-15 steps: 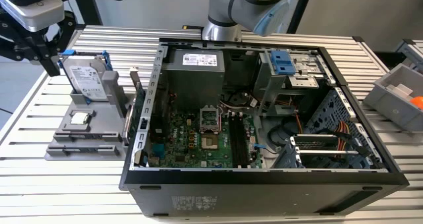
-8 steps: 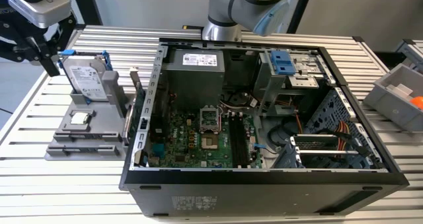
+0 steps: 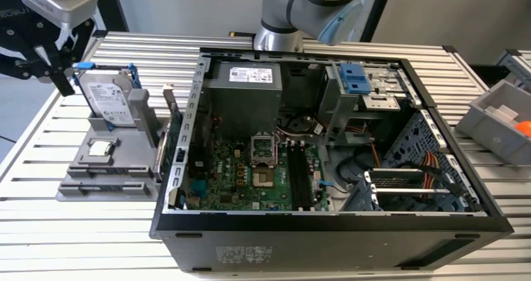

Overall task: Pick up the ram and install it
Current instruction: 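Pick up the ram and move it above insertion slot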

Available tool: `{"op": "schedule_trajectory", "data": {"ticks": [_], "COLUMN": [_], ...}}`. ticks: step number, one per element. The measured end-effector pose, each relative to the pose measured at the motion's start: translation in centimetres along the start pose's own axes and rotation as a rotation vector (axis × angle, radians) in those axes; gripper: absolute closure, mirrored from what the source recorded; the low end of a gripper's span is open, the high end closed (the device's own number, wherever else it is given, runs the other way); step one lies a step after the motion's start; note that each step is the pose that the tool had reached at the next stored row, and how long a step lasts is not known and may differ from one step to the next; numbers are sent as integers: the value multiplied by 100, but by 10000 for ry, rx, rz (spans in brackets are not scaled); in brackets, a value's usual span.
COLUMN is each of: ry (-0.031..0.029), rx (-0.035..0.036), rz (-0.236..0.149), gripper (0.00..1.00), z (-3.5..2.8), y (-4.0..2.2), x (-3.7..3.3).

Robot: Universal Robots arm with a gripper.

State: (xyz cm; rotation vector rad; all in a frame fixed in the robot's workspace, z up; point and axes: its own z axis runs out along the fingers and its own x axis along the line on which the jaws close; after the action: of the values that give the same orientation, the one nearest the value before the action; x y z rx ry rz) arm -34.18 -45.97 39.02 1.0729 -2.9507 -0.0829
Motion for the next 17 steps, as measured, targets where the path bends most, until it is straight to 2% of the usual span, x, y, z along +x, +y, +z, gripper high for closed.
{"op": "schedule_trajectory", "data": {"ticks": [10, 17], "ry": [73, 116], "rx": [-19, -27], "rz": [-1367, -2135], "gripper": [100, 100], "z": [0, 0], "y": [0, 0], "x": [0, 0]}}
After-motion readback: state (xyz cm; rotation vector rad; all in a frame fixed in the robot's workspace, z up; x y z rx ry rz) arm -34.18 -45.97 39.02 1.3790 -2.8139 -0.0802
